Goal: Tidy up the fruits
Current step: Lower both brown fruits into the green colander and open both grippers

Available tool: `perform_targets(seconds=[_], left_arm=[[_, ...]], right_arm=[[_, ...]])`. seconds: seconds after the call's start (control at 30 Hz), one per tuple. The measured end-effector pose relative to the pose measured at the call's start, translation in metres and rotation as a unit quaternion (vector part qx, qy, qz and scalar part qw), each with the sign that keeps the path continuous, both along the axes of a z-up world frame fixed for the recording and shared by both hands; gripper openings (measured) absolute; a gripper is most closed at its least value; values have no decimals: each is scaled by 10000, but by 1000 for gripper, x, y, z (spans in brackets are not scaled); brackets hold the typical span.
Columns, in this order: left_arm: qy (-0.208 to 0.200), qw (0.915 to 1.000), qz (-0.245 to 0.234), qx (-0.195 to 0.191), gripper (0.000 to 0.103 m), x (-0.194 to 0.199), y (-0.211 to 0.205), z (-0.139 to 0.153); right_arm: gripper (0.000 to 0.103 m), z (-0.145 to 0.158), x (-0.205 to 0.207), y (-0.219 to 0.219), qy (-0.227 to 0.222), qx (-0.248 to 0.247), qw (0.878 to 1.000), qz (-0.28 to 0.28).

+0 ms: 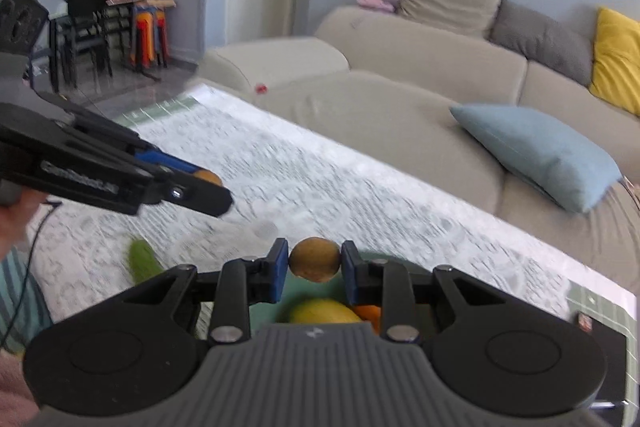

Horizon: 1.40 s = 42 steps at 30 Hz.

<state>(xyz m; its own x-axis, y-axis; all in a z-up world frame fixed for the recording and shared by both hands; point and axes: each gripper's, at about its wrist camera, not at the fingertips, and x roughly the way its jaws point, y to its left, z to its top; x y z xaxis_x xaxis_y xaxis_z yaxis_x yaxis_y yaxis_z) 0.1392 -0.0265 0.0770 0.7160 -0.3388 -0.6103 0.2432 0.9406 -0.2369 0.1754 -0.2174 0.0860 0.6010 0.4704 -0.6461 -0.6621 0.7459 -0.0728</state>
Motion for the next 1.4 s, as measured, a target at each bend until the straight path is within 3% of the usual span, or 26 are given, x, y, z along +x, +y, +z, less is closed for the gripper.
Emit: perform_targets(seconds=[0.2, 0.4, 0.6, 0.73, 0.9, 1.1, 1.27, 1.4], left_arm=[[403, 9968, -669, 185, 30, 17, -41, -18], [972, 9879, -1151, 370, 30, 32, -67, -40], [1371, 9817, -1313, 178, 30, 39, -69, -58], [1529, 9769, -1489, 97, 30, 44, -77, -61], [1610, 9744, -1567, 95, 30, 46, -82, -66], [1643, 9749, -1502, 41, 30, 47, -78, -68], [1618, 9749, -1533, 13, 30, 46, -79, -67], [1629, 9739, -1579, 38, 30, 46, -84, -70]], right_arm=[[25, -15, 20, -27, 683, -462, 9966, -51], [25, -36, 35, -33, 1466, -891, 9850, 178], [25, -52, 51, -38, 2235, -998, 9692, 257], [25, -56, 55, -32, 2517, -1296, 9578, 504], [25, -66, 60, -19, 2765, -1737, 9421, 761], [26, -80, 72, -10, 3039, -1948, 9302, 665], [27, -81, 75, -10, 3094, -1942, 9289, 616], [39, -73, 73, -12, 2957, -1929, 9337, 601]])
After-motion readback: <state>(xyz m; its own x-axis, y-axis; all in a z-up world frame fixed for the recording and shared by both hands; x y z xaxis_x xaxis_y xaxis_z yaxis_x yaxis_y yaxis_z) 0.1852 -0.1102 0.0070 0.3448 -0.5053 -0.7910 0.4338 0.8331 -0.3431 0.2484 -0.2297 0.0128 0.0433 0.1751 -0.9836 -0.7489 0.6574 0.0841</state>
